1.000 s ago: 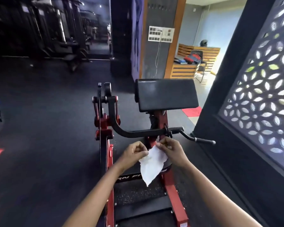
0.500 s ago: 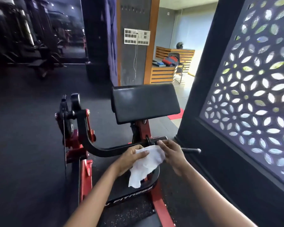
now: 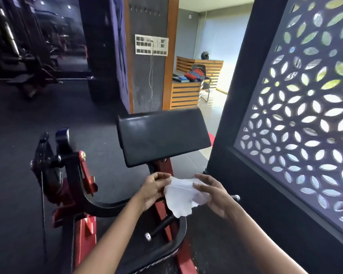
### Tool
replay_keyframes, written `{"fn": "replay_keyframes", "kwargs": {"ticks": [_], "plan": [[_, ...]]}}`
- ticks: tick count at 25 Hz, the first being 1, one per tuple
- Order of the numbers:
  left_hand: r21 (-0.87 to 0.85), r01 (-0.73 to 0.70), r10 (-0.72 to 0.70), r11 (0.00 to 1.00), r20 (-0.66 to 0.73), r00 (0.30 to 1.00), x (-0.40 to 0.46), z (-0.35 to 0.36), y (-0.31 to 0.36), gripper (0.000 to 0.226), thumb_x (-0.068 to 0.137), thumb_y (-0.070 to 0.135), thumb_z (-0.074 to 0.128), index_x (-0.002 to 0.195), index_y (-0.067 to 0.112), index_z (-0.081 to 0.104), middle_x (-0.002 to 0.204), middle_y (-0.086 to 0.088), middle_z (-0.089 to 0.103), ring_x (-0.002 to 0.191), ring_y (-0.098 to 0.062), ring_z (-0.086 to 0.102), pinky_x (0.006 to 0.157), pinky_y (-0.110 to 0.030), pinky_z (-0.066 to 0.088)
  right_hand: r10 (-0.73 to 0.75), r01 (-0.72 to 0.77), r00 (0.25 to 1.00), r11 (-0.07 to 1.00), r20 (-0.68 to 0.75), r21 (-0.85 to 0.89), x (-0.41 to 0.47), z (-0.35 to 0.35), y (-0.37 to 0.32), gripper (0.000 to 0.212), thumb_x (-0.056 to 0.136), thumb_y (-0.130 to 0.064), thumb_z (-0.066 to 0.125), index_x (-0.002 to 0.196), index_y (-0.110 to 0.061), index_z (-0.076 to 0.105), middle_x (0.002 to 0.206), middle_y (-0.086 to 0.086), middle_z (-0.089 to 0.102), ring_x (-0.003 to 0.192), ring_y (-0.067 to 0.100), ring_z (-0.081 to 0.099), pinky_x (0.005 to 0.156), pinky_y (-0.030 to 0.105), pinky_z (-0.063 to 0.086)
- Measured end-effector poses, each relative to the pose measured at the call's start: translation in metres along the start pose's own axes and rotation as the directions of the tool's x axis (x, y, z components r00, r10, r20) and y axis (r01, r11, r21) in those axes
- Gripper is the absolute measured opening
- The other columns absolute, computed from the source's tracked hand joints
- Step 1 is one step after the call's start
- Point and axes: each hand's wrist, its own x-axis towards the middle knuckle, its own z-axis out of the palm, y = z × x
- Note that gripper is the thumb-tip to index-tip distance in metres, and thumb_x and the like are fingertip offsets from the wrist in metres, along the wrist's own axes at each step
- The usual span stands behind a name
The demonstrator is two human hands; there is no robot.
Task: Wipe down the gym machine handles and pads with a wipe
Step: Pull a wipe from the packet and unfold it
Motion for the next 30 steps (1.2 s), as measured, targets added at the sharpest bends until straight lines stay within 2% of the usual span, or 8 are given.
{"fn": "replay_keyframes", "kwargs": {"ticks": [6, 9, 11, 13, 16, 20, 23, 30], "plan": [[-0.071, 0.007, -0.019, 0.997, -0.160, 0.987, 0.036, 0.005, 0.006, 0.018, 0.089, -0.009, 0.053, 0.088, 0.008, 0.058, 0.089, -0.010, 0.060, 0.072, -0.017, 0.058, 0.052, -0.021, 0.053, -0.010, 0.006, 0.998, 0.999, 0.066, 0.052, 0.045, -0.006, -0.021, 0.041, 0.080, -0.001, 0.067, 0.117, -0.016, 0.059, 0.075, 0.005, 0.070, 0.076, 0.023, 0.068, 0.069, 0.039, 0.057], [-0.079, 0.070, -0.081, 0.994, -0.139, 0.987, 0.051, 0.014, 0.012, 0.015, 0.089, -0.008, 0.053, 0.085, 0.004, 0.061, 0.077, -0.008, 0.065, 0.066, -0.016, 0.059, 0.053, -0.021, 0.052, 0.039, -0.036, 0.986, 0.999, 0.161, -0.019, 0.068, -0.021, -0.034, 0.052, 0.074, 0.005, 0.069, 0.117, -0.023, 0.061, 0.091, 0.018, 0.067, 0.084, 0.033, 0.066, 0.073, 0.042, 0.054], [-0.019, 0.087, -0.089, 0.996, -0.112, 0.990, 0.062, 0.022, 0.014, 0.012, 0.083, -0.010, 0.059, 0.086, 0.000, 0.066, 0.073, -0.007, 0.069, 0.064, -0.015, 0.064, 0.057, -0.020, 0.053, 0.062, -0.046, 0.983, 0.994, 0.173, -0.095, 0.079, -0.033, -0.043, 0.047, 0.076, 0.014, 0.064, 0.115, -0.012, 0.063, 0.094, 0.022, 0.066, 0.082, 0.033, 0.067, 0.068, 0.039, 0.055], [0.048, 0.072, -0.066, 0.996, -0.120, 0.991, 0.071, 0.030, 0.016, 0.014, 0.079, -0.014, 0.062, 0.086, -0.003, 0.068, 0.072, -0.007, 0.069, 0.061, -0.011, 0.066, 0.058, -0.017, 0.053, 0.043, -0.019, 0.990, 0.985, 0.136, -0.172, 0.087, -0.043, -0.051, 0.033, 0.077, 0.016, 0.062, 0.107, 0.002, 0.064, 0.087, 0.018, 0.066, 0.074, 0.028, 0.067, 0.063, 0.035, 0.057], [0.130, 0.050, -0.026, 0.990, -0.178, 0.984, 0.087, 0.046, 0.013, 0.019, 0.076, -0.018, 0.062, 0.083, -0.002, 0.068, 0.068, -0.006, 0.068, 0.055, -0.007, 0.064, 0.052, -0.014, 0.049, -0.018, 0.060, 0.993, 0.926, 0.116, -0.374, 0.100, -0.066, -0.061, 0.017, 0.075, 0.006, 0.071, 0.092, 0.005, 0.069, 0.085, 0.014, 0.067, 0.076, 0.023, 0.066, 0.076, 0.036, 0.056], [0.301, 0.004, 0.069, 0.954, -0.231, 0.971, 0.101, 0.064, 0.001, 0.026, 0.069, -0.019, 0.068, 0.079, 0.005, 0.069, 0.082, -0.015, 0.066, 0.069, -0.014, 0.062, 0.056, -0.013, 0.050, -0.044, 0.117, 0.989, 0.824, 0.143, -0.555, 0.110, -0.095, -0.067, 0.024, 0.069, 0.000, 0.079, 0.091, 0.003, 0.071, 0.082, 0.010, 0.070, 0.069, 0.013, 0.064, 0.065, 0.018, 0.050], [0.328, -0.036, 0.133, 0.944, -0.279, 0.951, 0.102, 0.078, -0.004, 0.023, 0.068, -0.013, 0.074, 0.079, 0.007, 0.069, 0.082, -0.013, 0.066, 0.072, -0.016, 0.061, 0.058, -0.015, 0.052, -0.075, 0.154, 0.984, 0.806, 0.160, -0.572, 0.116, -0.108, -0.070, 0.022, 0.070, -0.003, 0.079, 0.091, 0.000, 0.072, 0.080, 0.011, 0.071, 0.072, 0.018, 0.065, 0.072, 0.024, 0.053], [0.393, -0.147, 0.301, 0.908, -0.366, 0.880, 0.114, 0.094, -0.006, 0.020, 0.075, 0.004, 0.075, 0.080, 0.016, 0.060, 0.072, 0.002, 0.059, 0.068, -0.010, 0.053, 0.060, -0.021, 0.045, -0.215, 0.245, 0.970, 0.815, 0.118, -0.525, 0.117, -0.114, -0.081, 0.014, 0.078, 0.001, 0.071, 0.089, -0.007, 0.068, 0.068, -0.004, 0.051, 0.061, 0.008, 0.054, 0.064, 0.024, 0.051]]}}
